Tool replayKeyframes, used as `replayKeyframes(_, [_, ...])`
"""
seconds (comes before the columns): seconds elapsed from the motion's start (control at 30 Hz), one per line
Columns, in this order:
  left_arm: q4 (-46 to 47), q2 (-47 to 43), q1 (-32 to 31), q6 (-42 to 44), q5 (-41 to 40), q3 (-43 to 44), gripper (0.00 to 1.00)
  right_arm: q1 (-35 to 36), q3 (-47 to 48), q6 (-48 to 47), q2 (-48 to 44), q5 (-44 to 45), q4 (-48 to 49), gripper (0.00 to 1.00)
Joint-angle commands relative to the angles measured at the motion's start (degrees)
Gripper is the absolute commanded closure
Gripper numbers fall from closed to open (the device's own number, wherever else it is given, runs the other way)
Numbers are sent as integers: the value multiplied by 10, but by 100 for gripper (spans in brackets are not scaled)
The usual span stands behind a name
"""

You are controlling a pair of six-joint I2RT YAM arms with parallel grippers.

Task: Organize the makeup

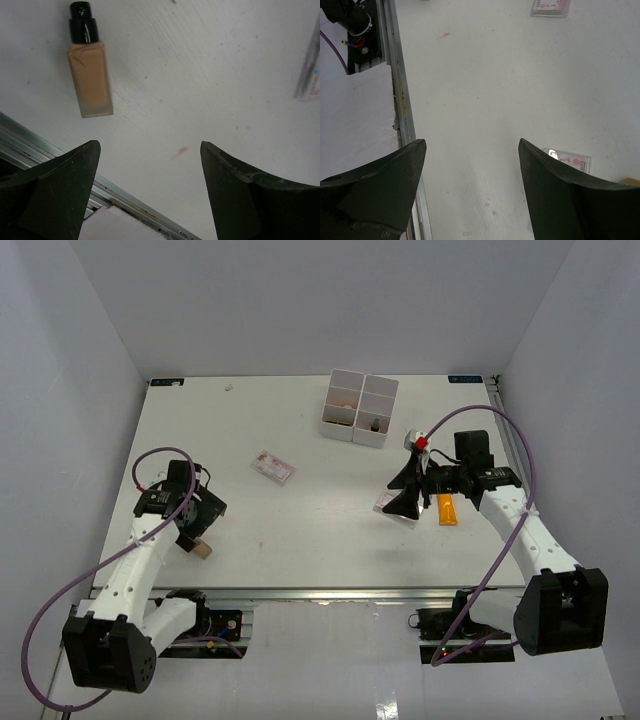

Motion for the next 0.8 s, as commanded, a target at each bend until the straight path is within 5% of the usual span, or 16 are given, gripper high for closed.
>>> replayKeyframes(0.0, [-46, 64, 35, -17, -38, 38, 8, -16, -11, 11, -12, -16, 20, 19])
replayKeyframes(0.47, [-13, 138, 70, 6, -43, -17, 14, -63, -27, 18, -21, -43, 26, 19])
replayKeyframes(0.77, [54, 158, 70, 25, -31, -46, 41, -69, -28, 18, -18, -47, 26, 19])
